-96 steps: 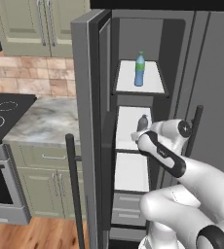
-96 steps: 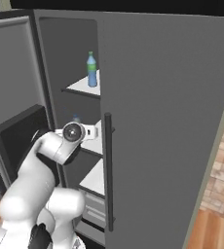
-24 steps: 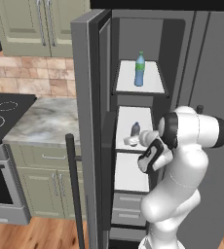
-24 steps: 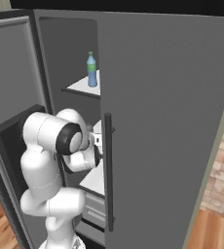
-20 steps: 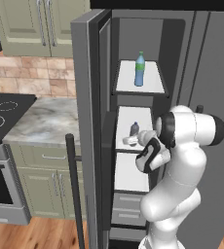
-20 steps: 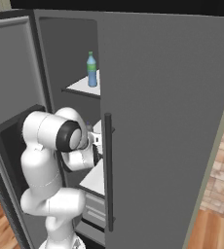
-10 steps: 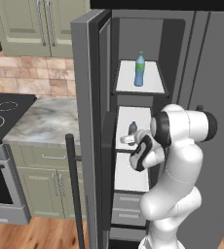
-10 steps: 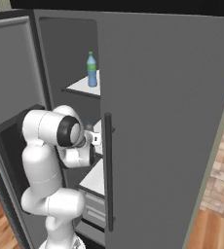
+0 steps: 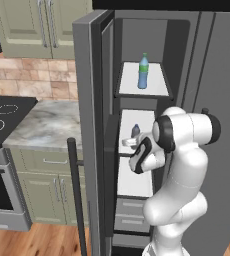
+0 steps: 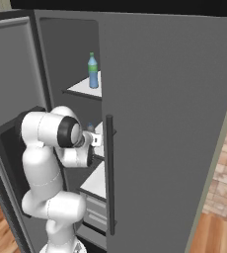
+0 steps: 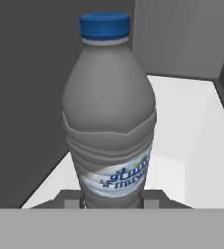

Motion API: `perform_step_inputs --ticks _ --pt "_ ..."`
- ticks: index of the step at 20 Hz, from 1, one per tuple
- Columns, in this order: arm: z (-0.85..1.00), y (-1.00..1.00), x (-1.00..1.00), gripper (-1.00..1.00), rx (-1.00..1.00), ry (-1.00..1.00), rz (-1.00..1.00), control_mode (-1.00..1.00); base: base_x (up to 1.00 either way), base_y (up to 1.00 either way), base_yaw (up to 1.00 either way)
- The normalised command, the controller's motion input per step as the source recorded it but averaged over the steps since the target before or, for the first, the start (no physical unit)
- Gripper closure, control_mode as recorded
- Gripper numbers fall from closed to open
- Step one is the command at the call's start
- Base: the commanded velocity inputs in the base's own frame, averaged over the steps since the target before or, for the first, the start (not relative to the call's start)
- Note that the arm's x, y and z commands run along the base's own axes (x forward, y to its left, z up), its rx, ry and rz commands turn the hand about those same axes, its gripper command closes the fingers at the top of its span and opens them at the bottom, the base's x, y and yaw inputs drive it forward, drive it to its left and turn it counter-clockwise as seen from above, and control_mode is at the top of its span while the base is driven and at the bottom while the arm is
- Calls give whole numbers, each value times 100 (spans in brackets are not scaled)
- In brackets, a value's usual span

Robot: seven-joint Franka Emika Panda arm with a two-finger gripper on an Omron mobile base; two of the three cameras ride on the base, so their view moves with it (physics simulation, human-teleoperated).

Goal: Take the bottled waters from the counter and place them in the freezer to freeze. Close the freezer door after placing the bottles.

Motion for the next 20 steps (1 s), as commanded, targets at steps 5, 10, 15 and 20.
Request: perform_step_inputs --ticks 5,10,15,20 --pt "-22 1 3 -100 0 -1 -3 -100 0 0 0" --pt "-2 0 -3 -100 0 -1 -1 -100 0 0 0" --pt "0 0 -21 -100 0 -2 0 -100 0 0 0" --pt "1 0 -37 -100 0 -8 0 -100 0 0 0"
